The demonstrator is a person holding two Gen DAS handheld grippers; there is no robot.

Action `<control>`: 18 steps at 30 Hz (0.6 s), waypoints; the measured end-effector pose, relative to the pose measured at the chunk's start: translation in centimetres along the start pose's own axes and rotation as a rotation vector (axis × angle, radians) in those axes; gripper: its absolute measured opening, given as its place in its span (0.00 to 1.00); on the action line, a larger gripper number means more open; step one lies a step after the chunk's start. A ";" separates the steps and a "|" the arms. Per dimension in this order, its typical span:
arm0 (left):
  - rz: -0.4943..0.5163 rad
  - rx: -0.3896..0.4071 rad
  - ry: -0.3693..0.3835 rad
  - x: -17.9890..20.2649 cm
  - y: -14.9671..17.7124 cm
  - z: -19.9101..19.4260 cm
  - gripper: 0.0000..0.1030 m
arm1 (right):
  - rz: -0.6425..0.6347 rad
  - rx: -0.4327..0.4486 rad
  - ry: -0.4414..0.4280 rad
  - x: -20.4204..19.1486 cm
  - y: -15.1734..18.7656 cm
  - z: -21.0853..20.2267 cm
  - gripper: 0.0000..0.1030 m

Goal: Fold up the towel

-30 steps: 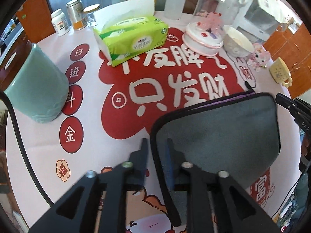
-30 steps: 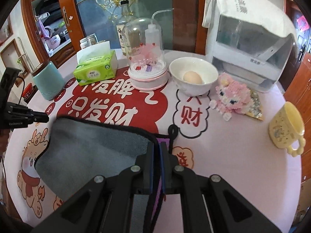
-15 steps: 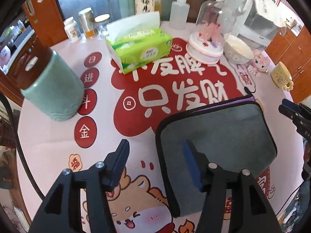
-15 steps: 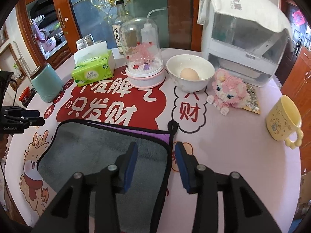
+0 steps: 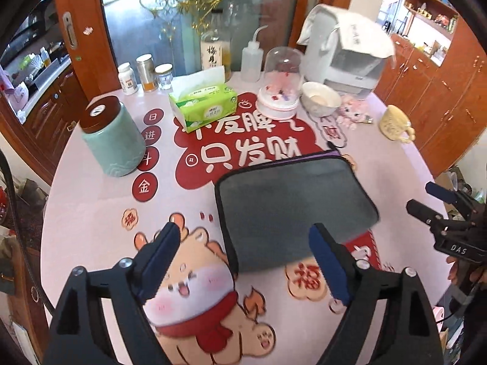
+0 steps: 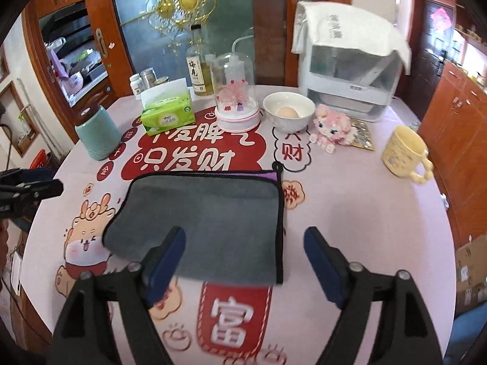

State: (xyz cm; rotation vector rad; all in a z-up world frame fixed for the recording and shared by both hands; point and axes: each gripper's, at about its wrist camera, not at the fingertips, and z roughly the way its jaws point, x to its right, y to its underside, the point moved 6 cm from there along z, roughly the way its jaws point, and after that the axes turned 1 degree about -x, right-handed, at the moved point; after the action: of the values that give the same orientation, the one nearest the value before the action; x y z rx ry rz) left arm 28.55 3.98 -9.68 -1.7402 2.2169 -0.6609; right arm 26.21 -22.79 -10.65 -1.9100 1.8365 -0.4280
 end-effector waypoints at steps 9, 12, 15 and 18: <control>-0.004 0.045 -0.008 1.6 6.3 -7.2 0.87 | 0.044 0.018 0.025 -3.2 5.3 -7.4 0.87; -0.051 0.057 0.009 1.7 8.3 -9.0 0.87 | 0.066 0.024 0.020 -3.9 7.0 -9.2 0.87; -0.112 0.073 0.008 1.7 10.4 -10.6 0.87 | 0.083 0.023 0.002 -4.6 9.0 -11.0 0.87; -0.155 0.064 0.023 2.0 12.1 -11.5 0.87 | 0.100 0.024 -0.009 -4.6 10.7 -12.4 0.87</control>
State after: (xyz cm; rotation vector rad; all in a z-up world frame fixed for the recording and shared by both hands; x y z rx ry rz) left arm 12.42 6.55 -5.47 -1.8954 2.0658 -0.7800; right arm 10.37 -19.61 -5.32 -1.7928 1.9021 -0.4053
